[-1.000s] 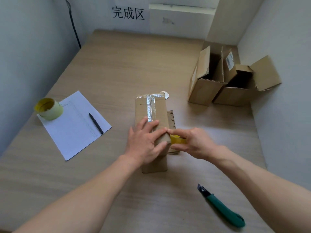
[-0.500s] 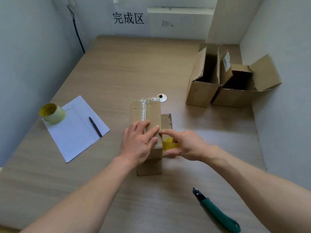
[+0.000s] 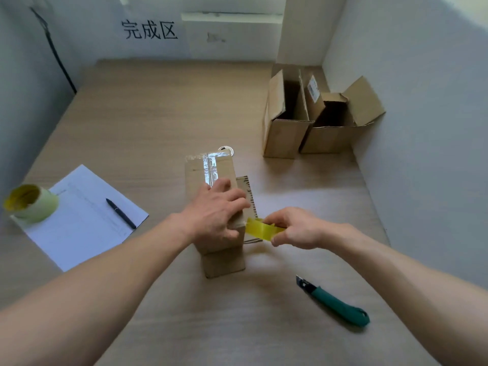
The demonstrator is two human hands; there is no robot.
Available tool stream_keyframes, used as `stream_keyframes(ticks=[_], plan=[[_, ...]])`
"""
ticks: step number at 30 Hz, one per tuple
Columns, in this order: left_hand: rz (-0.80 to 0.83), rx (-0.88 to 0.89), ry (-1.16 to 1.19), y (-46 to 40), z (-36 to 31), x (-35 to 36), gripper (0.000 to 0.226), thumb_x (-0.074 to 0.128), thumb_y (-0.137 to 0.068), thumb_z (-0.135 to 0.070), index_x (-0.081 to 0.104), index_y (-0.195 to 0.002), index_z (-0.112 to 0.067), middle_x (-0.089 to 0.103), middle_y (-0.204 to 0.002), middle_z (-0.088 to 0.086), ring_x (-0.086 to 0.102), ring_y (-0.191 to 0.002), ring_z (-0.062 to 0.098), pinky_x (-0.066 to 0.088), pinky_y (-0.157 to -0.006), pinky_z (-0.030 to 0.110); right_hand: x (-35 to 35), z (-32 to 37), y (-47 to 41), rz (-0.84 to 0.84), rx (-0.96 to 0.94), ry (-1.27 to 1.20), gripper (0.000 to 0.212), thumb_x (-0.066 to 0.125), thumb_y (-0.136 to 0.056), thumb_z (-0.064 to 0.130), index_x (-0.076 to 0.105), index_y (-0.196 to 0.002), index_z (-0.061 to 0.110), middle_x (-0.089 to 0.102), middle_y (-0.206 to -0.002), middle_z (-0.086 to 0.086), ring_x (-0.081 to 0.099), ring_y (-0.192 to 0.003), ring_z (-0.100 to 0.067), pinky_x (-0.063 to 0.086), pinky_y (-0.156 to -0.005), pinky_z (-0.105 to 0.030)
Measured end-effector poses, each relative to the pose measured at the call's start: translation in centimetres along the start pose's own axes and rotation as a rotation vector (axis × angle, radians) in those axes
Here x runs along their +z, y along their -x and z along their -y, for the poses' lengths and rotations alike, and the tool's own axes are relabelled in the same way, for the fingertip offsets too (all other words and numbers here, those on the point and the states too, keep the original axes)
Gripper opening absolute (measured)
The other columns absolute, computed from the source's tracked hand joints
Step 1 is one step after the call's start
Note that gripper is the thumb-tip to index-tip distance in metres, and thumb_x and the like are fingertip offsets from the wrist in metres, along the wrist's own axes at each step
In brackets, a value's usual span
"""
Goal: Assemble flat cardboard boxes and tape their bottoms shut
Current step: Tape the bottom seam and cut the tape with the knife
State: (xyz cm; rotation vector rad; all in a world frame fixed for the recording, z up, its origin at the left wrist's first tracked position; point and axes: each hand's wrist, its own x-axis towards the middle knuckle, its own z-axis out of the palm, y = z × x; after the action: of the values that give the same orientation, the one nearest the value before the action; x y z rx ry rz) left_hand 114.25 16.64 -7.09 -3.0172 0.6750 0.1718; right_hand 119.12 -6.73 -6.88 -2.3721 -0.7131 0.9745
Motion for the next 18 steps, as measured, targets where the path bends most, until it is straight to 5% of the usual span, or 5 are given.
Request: stream_keyframes(ticks=[4, 7, 10, 13, 18], plan=[[-0.117, 0.004, 0.106, -0.4, -0.7, 0.2, 0.05, 0.05, -0.06, -0.067, 0.054, -0.094, -0.03, 0.054, -0.106, -0.012, 0.036, -0.117, 0.026, 0.033, -0.076, 0.037, 0.8, 0.3, 0.9, -0.074, -0.003, 0.074, 0.04, 0.069, -0.078, 0.031, 0.066, -0.117, 0.035, 0.061, -0.09, 0.012, 0.055, -0.082, -0.011, 0.041, -0.066, -0.022], [-0.137, -0.005, 0.206, -0.5, -1.4, 0.3, 0.053, 0.053, -0.059, -0.074, 0.056, -0.085, -0.028, 0.053, -0.098, -0.014, 0.035, -0.117, 0.022, 0.028, -0.077, 0.037, 0.3, 0.7, 1.6, -0.071, -0.007, 0.127, 0.04, 0.068, -0.078, 0.032, 0.066, -0.118, 0.037, 0.061, -0.097, 0.01, 0.056, -0.09, -0.015, 0.048, -0.078, -0.029], [-0.157, 0.057, 0.281, 0.4, -2.1, 0.8, 0.062, 0.05, -0.06, -0.083, 0.059, -0.08, -0.025, 0.053, -0.092, -0.014, 0.037, -0.112, 0.019, 0.031, -0.077, 0.037, -0.3, 1.3, 2.3, -0.016, -0.055, 0.28, 0.038, 0.066, -0.076, 0.037, 0.063, -0.114, 0.04, 0.058, -0.086, 0.012, 0.053, -0.083, -0.016, 0.046, -0.07, -0.032], [-0.182, 0.047, 0.327, 0.5, -2.4, 0.4, 0.059, 0.049, -0.066, -0.08, 0.06, -0.089, -0.026, 0.051, -0.088, -0.016, 0.042, -0.109, 0.02, 0.03, -0.075, 0.036, -0.4, 2.1, 2.4, -0.111, -0.145, 0.514, 0.025, 0.059, -0.079, 0.039, 0.062, -0.104, 0.037, 0.051, -0.078, 0.011, 0.051, -0.079, -0.018, 0.036, -0.064, -0.03], [-0.094, -0.012, 0.304, -0.6, -3.2, -0.6, 0.063, 0.053, -0.073, -0.07, 0.05, -0.126, -0.037, 0.048, -0.086, -0.021, 0.039, -0.104, 0.017, 0.027, -0.073, 0.034, -0.9, 2.9, 1.7, -0.291, -0.232, 0.676, 0.024, 0.05, -0.089, 0.044, 0.063, -0.106, 0.033, 0.066, -0.094, 0.001, 0.062, -0.093, -0.029, 0.035, -0.063, -0.03]])
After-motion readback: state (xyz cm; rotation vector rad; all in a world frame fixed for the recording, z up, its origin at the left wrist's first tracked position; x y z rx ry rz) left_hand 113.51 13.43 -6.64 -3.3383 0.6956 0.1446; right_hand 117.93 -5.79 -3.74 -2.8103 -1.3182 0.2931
